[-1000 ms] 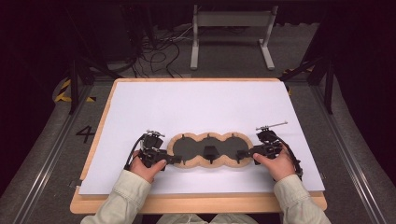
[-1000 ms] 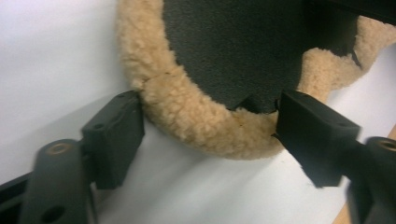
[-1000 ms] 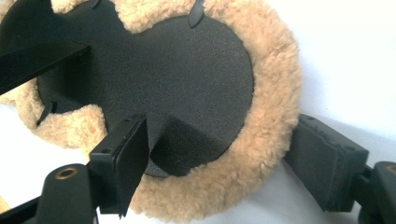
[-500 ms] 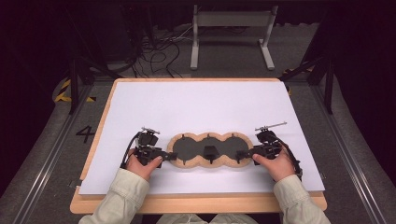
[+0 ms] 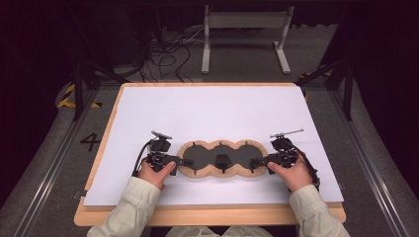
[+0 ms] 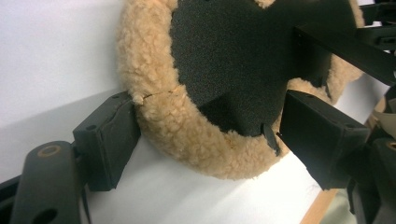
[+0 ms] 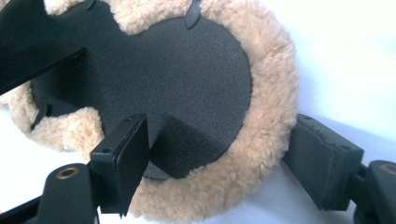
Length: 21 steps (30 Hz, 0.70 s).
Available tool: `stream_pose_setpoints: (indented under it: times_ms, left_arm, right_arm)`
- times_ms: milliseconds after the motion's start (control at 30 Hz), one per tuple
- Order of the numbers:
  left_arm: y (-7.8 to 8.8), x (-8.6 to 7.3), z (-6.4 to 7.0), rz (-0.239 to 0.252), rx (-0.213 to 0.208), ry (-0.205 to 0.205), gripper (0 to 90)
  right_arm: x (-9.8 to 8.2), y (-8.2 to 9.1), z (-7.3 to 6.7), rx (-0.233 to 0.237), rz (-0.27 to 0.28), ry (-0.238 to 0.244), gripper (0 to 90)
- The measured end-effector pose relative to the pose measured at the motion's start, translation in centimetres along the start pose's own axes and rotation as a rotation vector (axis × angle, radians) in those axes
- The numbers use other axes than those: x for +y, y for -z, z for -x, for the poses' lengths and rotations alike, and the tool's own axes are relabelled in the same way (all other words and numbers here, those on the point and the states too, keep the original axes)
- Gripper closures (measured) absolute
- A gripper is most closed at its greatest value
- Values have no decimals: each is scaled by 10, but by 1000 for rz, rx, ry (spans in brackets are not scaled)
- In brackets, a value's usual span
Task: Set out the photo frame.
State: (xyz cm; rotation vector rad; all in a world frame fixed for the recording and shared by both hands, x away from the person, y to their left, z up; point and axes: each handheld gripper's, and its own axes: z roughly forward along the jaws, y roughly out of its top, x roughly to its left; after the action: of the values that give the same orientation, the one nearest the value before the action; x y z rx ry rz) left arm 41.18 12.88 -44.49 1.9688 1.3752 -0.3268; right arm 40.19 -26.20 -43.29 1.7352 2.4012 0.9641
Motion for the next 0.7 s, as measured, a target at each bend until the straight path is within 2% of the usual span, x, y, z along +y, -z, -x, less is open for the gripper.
stream_pose_setpoints:
  times_ms: [167,267,433,700]
  left_arm:
    - [-2,0,5,-3,46,-1,219]
    - [-2,-1,8,5,80,-3,273]
    - [-1,-1,7,11,106,-2,352]
    - [1,-3,7,32,113,6,416]
  right_arm:
    - [1,1,2,4,5,-28,284]
    - [-1,1,2,-4,24,-54,316]
    - [-2,4,8,18,47,-109,386]
    - [-3,13,7,15,79,-96,449]
